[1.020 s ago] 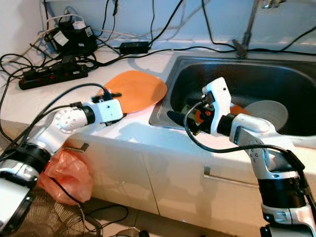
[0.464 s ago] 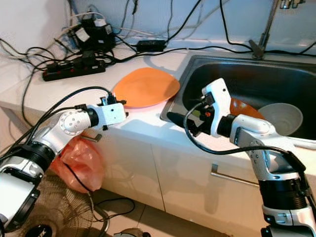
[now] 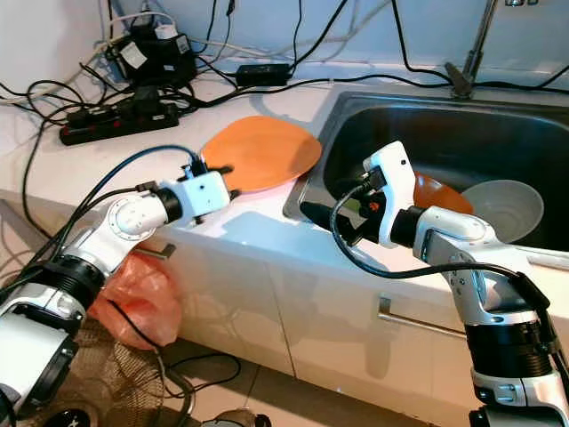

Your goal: Kitchen organization

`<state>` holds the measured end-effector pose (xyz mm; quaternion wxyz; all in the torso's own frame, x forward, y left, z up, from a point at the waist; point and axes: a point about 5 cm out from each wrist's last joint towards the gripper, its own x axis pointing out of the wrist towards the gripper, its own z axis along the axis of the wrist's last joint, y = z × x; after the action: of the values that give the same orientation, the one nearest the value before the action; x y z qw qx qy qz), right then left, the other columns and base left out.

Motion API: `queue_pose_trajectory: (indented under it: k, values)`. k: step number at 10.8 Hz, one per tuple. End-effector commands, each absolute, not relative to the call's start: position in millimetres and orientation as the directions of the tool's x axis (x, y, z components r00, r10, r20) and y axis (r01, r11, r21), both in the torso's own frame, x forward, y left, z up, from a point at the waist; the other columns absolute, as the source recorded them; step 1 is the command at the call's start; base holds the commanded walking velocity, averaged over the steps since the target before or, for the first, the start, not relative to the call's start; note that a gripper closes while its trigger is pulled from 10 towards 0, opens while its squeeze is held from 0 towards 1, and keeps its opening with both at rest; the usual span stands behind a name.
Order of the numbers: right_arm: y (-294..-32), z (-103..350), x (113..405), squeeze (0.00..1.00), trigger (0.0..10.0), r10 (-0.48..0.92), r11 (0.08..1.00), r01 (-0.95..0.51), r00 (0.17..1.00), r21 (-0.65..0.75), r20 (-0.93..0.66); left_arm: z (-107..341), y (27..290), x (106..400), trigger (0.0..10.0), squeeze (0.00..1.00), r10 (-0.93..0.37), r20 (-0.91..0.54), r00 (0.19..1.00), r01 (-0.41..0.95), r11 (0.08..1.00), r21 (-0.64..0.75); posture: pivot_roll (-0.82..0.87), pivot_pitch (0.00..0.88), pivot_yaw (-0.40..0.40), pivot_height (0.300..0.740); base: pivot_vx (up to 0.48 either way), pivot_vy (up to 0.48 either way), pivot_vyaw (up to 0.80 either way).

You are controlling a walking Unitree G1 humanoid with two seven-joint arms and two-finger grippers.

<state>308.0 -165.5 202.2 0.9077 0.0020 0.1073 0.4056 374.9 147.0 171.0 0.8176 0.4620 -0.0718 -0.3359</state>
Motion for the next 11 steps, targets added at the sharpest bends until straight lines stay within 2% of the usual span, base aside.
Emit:
queue_pose_trajectory:
  k: [1, 5, 6, 7, 11]
  values:
    - [-160.7, 204.8, 308.8, 0.00, 10.0, 0.751, 0.655, -0.751, 0.634, 0.084, -0.184, 172.0, 149.1, 373.0, 10.0, 1.00, -0.626, -0.188, 0.757, 0.485, 0.344, 0.804, 0.11, 0.046, 0.126, 0.740, 0.000, 0.000, 0.00]
    - [-160.3, 204.8, 309.1, 0.00, 10.0, 0.751, 0.655, -0.751, 0.635, 0.085, -0.182, 167.3, 151.6, 373.2, 10.0, 1.00, -0.613, -0.259, 0.746, 0.512, 0.280, 0.812, 0.11, 0.048, 0.132, 0.740, 0.000, 0.000, 0.00]
    - [-160.4, 204.8, 309.0, 0.00, 10.0, 0.750, 0.656, -0.750, 0.635, 0.085, -0.183, 166.7, 152.0, 373.4, 10.0, 0.70, -0.609, -0.276, 0.743, 0.517, 0.261, 0.815, 0.11, 0.048, 0.132, 0.740, 0.000, 0.000, 0.00]
    - [-160.2, 205.0, 308.8, 0.00, 10.0, 0.750, 0.656, -0.750, 0.636, 0.086, -0.182, 164.3, 153.0, 373.7, 10.0, 0.00, -0.602, -0.298, 0.741, 0.527, 0.245, 0.814, 0.10, 0.052, 0.132, 0.740, 0.000, 0.000, 0.00]
    - [-159.5, 200.6, 300.1, 0.00, 10.0, 0.768, 0.633, -0.768, 0.604, 0.101, -0.213, 156.1, 154.8, 376.1, 10.0, 0.00, -0.563, -0.346, 0.751, 0.535, 0.210, 0.819, 0.09, 0.076, 0.141, 0.740, 0.000, 0.000, 0.00]
